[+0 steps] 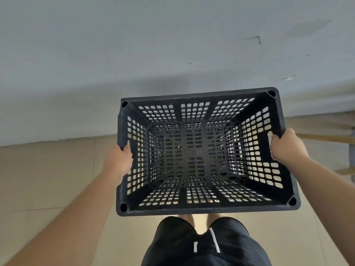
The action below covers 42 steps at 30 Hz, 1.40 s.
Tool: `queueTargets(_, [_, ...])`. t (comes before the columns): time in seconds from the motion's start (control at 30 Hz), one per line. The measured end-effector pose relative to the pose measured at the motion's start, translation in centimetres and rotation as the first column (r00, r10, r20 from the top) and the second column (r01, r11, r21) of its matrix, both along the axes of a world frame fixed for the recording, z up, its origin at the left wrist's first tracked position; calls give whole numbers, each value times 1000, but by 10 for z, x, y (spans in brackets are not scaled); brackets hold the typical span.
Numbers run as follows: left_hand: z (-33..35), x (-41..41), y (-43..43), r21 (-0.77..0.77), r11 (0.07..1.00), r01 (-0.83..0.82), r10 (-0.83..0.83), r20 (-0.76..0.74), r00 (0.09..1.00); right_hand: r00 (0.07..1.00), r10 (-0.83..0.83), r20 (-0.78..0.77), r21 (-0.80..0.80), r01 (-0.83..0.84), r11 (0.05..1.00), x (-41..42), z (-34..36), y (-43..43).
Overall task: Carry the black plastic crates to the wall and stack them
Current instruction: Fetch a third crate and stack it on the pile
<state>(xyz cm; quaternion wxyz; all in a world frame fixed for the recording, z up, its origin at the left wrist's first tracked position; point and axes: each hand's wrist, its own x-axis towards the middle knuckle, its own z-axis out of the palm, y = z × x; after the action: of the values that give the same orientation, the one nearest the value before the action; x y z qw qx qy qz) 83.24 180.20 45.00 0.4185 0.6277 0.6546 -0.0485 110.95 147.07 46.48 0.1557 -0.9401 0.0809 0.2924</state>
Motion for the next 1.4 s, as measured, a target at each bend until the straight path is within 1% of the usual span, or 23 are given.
queueTargets(0.1, [-5,-4,-7,28,1000,6,-6,14,1000,1000,-8,19,-11,9,1000,5,0,4])
queueTargets(0.2, [-7,-6,-12,68,998,-15,13,29,999,997,43,71,-13,-42,999,5,2,5])
queueTargets(0.33, [-3,-6,-18,102,994,-27,25,22,999,985,90,150,-15,-89,996,-7,4,0])
queueTargets(0.47, [-2,-1,-19,146,989,-2,4,-12,1000,983,98,157,-2,-99,995,-3,1,1])
queueTargets(0.6, [-2,0,-17,168,986,-2,4,-12,1000,971,107,212,-5,-109,994,-8,-4,-3])
queueTargets(0.77, [0,2,-19,139,990,29,-22,-55,998,970,115,216,-14,-115,993,-9,-7,-5])
queueTargets(0.93, [4,5,-20,93,995,42,-33,-99,995,976,130,174,12,-135,991,-4,-5,-6])
queueTargets(1.0, [-3,3,-12,87,992,86,-75,-122,990,975,133,179,36,-141,989,-4,-4,-8])
queueTargets(1.1, [-21,-3,2,86,991,105,-91,-159,983,974,150,173,75,-164,984,-4,-3,-11])
queueTargets(1.17, [-3,1,-11,144,979,144,-112,-210,971,980,153,128,106,-167,980,-2,2,-13])
queueTargets(1.27, [19,-2,-38,180,966,186,-133,-268,954,992,126,20,152,-128,980,1,14,-18])
queueTargets(1.3, [23,-6,-47,206,952,226,-164,-280,946,992,122,2,160,-121,980,-1,19,-20])
queueTargets(1.33, [25,-10,-56,235,924,302,-221,-317,923,992,124,-4,162,-121,979,-5,24,-22])
queueTargets(1.4, [34,-12,-76,263,831,491,-365,-409,836,990,138,9,141,-138,980,-15,32,-30])
